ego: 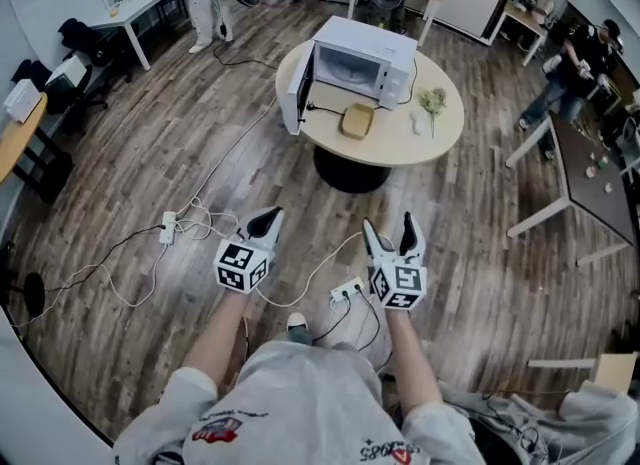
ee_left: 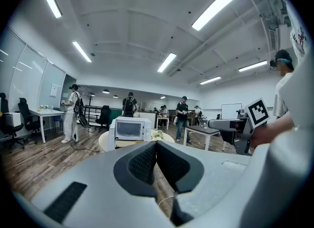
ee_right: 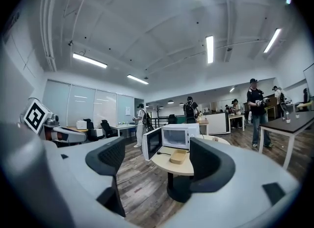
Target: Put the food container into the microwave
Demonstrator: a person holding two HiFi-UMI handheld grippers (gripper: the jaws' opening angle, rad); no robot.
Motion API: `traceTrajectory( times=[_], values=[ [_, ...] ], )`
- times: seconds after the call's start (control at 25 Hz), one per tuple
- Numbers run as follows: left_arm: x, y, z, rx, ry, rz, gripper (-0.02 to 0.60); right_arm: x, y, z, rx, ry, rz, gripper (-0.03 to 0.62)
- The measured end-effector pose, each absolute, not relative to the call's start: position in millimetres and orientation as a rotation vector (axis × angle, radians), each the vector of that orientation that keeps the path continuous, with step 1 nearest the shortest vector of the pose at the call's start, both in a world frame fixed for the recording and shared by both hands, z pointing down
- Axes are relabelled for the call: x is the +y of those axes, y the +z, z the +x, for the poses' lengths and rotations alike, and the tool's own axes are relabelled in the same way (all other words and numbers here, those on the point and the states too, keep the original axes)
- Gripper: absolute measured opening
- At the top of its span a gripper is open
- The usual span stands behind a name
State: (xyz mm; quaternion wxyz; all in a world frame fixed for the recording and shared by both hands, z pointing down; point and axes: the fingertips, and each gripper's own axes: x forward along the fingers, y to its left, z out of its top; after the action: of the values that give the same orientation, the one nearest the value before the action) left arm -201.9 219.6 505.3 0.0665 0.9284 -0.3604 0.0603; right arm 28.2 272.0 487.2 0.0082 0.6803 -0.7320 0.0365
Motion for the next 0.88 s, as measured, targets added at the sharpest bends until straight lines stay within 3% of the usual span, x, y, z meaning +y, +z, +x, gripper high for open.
traceTrajectory(
  times=[0.52, 0.88],
  values=[
    [121, 517, -210, -1.057, 0.192, 2.785, 0.005, 166, 492, 23, -2.282, 0.13, 2.131, 0.394],
    [29, 525, -176, -1.058, 0.229, 2.8, 0.005, 71, 505, 61, -2.298, 0.137, 2.139, 0.39]
  ],
)
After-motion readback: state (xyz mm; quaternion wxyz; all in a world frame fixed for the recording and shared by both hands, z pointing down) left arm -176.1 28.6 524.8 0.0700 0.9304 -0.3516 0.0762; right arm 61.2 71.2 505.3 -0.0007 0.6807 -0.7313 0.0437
